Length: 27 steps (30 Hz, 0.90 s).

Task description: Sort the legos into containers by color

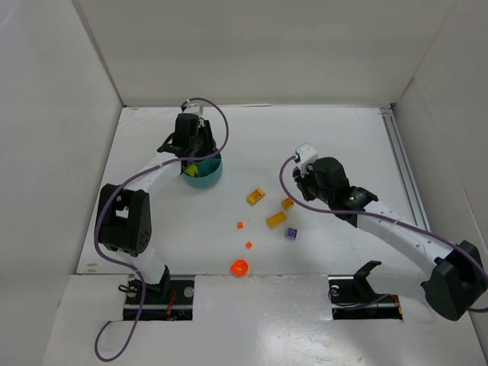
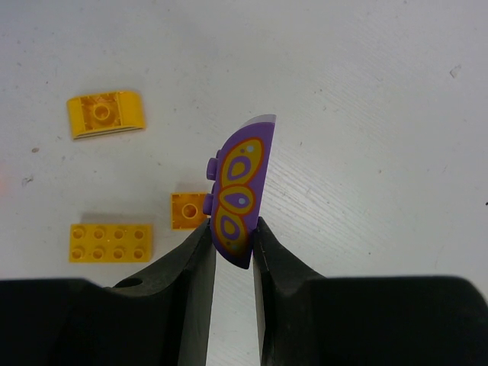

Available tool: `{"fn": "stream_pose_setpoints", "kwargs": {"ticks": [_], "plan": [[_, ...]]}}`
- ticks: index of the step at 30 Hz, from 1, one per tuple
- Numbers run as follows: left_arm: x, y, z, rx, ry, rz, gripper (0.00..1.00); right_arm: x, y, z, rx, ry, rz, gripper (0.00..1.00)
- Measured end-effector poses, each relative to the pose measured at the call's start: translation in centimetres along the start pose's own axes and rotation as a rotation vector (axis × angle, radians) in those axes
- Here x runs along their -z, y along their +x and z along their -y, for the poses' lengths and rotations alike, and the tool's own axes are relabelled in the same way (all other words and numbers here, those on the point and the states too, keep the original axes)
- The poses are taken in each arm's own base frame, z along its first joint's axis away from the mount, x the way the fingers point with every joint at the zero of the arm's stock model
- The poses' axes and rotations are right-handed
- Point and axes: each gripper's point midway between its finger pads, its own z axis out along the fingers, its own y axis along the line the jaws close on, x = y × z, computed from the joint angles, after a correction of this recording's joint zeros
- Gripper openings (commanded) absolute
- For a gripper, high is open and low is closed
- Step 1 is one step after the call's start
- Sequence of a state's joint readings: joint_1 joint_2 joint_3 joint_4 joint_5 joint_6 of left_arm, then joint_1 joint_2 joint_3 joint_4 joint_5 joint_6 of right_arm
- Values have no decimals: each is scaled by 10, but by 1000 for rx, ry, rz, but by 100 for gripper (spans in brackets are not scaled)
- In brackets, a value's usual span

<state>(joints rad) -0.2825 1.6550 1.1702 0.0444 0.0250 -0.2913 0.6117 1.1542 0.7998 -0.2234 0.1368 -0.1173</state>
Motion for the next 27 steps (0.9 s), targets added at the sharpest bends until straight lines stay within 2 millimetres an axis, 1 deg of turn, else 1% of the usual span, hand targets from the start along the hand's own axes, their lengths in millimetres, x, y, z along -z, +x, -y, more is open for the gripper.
{"fn": "stream_pose_setpoints", "kwargs": {"ticks": [2, 3, 6, 7, 8, 11, 15, 20, 26, 27], "plan": [[0, 0, -1, -3, -3, 0, 8, 0, 3, 1, -2, 4, -6, 0], [0, 0, -1, -5, -4, 0, 10, -1, 6, 2, -4, 6, -12, 0], [0, 1, -1, -14, -3, -2, 11, -1, 11, 4, -6, 11, -23, 0], [0, 1, 0, -16, -2, -2, 15, -1, 11, 5, -6, 11, -24, 0], [0, 1, 0, -19, -3, -3, 17, -2, 12, 4, -6, 11, -25, 0], [0, 1, -1, -23, -5, -2, 32, -2, 12, 5, -8, 9, -26, 0], [0, 1, -1, -27, -5, -2, 40, -2, 12, 6, -10, 11, -26, 0], [0, -1, 0, -33, -1, 2, 59, -2, 12, 6, -10, 10, -26, 0], [1, -1, 0, -42, -1, 0, 62, -2, 12, 4, -4, 2, -25, 0], [1, -1, 0, -43, 1, -2, 64, -2, 12, 3, 2, -6, -24, 0]]}}
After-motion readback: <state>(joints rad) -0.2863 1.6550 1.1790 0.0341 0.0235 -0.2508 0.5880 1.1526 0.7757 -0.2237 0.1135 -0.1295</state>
